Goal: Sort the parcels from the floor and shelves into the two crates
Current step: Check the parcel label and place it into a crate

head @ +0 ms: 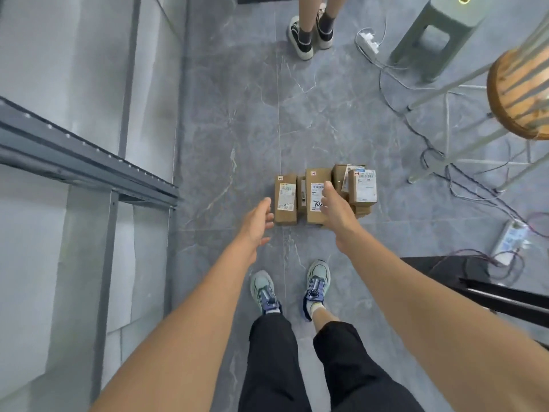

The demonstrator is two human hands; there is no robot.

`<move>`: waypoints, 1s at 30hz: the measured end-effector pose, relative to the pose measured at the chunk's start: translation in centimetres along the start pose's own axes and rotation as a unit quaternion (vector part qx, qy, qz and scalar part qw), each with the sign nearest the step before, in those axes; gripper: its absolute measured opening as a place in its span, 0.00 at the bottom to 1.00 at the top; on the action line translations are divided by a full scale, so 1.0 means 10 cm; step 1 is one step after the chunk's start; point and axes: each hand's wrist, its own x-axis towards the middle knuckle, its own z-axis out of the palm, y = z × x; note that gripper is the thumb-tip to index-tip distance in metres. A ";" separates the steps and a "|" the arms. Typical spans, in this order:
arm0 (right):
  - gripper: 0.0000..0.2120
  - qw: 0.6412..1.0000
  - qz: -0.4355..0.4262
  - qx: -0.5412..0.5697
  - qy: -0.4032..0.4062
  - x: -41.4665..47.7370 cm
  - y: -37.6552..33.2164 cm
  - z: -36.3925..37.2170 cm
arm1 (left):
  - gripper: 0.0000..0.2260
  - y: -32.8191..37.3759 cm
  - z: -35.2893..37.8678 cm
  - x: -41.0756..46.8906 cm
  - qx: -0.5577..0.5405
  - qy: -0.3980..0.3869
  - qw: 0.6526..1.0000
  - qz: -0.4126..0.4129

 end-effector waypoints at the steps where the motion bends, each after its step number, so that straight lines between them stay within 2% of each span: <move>1: 0.32 1.000 0.007 0.000 -0.003 0.15 0.03 0.03 | 0.24 -0.01 0.00 0.16 0.009 -0.002 1.000 -0.010; 8: 0.34 0.998 0.069 0.004 0.009 1.41 0.33 0.34 | 0.25 -0.17 0.04 1.52 0.039 -0.014 0.997 -0.069; 15: 0.34 0.994 0.106 0.017 0.031 2.86 0.89 0.71 | 0.20 -0.46 0.20 3.03 0.077 -0.029 0.991 -0.106; 19: 0.31 0.993 0.118 -0.007 0.023 3.51 1.16 0.84 | 0.17 -0.67 0.34 3.73 0.067 -0.018 0.990 -0.124; 25: 0.21 0.989 0.140 -0.002 0.045 4.23 1.43 0.93 | 0.24 -0.96 0.54 4.45 0.075 -0.024 0.991 -0.109; 30: 0.29 0.990 0.133 -0.020 0.034 4.58 1.58 0.95 | 0.25 -1.01 0.62 4.78 0.068 -0.027 0.990 -0.121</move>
